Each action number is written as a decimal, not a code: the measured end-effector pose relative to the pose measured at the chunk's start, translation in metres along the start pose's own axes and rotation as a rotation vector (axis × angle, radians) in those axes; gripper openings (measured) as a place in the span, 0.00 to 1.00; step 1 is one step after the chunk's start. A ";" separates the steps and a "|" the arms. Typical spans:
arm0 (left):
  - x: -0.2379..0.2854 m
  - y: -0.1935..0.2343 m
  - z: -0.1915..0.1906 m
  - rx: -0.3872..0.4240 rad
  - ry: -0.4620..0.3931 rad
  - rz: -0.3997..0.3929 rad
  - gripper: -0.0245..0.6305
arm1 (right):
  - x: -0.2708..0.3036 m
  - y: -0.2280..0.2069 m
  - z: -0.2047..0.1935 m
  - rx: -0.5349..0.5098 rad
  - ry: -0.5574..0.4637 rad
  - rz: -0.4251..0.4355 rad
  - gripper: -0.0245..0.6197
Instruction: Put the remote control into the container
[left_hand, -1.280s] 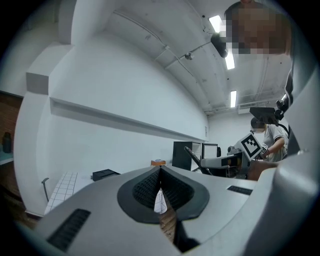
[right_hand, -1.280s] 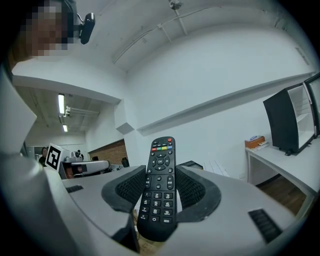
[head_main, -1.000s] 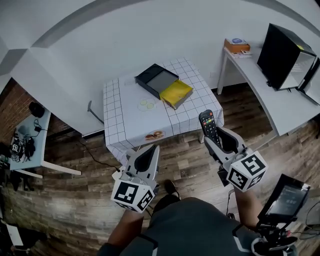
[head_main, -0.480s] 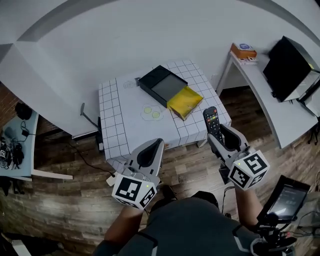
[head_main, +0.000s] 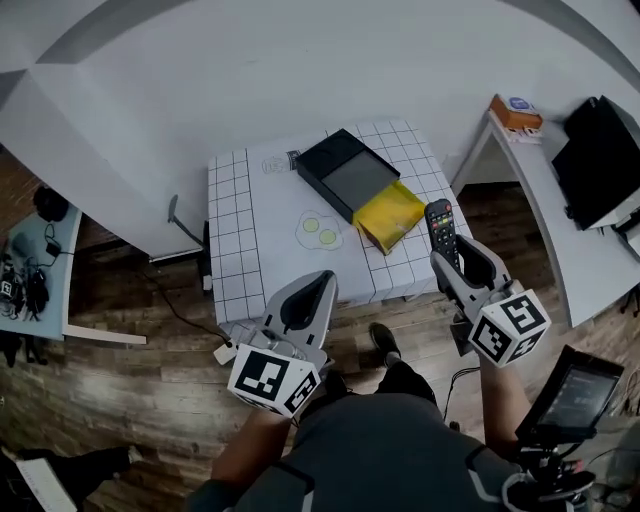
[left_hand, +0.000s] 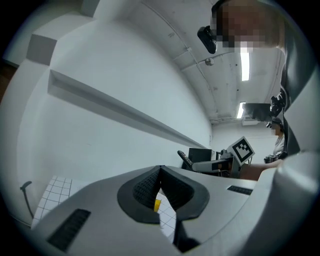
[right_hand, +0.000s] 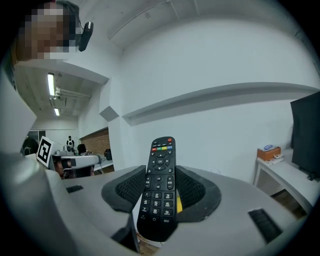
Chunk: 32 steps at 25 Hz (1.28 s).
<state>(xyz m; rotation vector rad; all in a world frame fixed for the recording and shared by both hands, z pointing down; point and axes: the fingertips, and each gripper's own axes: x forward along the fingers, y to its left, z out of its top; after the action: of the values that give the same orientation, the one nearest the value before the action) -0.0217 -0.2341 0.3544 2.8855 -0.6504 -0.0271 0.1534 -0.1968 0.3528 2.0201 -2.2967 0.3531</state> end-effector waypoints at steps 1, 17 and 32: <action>0.005 0.005 0.003 0.007 -0.005 0.020 0.05 | 0.008 -0.007 0.001 0.000 -0.002 0.012 0.35; 0.104 0.053 0.002 0.084 0.034 0.247 0.05 | 0.136 -0.088 -0.006 -0.167 0.117 0.305 0.35; 0.150 0.072 -0.076 -0.010 0.123 0.367 0.05 | 0.210 -0.128 -0.132 -0.268 0.378 0.508 0.35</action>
<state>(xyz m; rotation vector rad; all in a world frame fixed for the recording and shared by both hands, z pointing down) 0.0879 -0.3486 0.4457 2.6842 -1.1359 0.1938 0.2367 -0.3873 0.5395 1.1209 -2.4122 0.3838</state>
